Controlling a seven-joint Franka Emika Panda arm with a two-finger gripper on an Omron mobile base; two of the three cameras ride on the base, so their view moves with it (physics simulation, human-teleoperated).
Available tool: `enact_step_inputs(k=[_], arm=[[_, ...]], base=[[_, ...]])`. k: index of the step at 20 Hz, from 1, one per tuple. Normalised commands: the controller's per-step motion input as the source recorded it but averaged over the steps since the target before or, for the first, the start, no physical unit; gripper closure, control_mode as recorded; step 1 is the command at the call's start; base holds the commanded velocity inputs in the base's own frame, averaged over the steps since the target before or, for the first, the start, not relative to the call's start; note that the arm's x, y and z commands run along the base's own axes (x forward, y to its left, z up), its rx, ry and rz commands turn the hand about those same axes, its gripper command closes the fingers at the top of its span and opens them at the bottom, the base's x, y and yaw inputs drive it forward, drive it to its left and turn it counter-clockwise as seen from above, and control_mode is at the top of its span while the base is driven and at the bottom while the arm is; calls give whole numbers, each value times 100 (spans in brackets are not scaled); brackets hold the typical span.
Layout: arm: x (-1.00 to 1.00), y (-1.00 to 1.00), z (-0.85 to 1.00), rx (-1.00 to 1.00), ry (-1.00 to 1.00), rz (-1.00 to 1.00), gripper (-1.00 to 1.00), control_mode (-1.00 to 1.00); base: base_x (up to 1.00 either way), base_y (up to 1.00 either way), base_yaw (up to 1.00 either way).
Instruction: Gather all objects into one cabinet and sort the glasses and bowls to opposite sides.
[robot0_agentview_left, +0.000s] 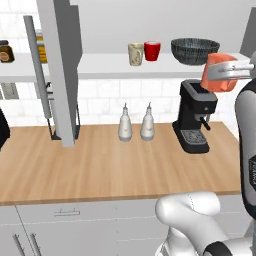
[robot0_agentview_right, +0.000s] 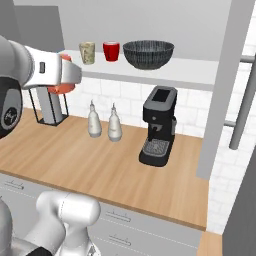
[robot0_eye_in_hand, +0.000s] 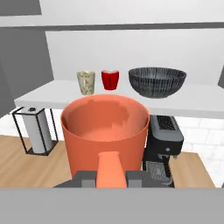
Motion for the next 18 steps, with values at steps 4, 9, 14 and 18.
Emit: enact_step_inputs(k=[4, 9, 14, 18], arm=[[54, 0, 1, 1, -4, 0, 100, -100], [56, 0, 0, 0, -7, 0, 100, -100], [48, 0, 0, 0, -3, 0, 100, -100], [46, 2, -2, 0, 0, 0, 100, -100]], base=[[0, 0, 0], [0, 0, 0], [0, 0, 0], [0, 0, 0]])
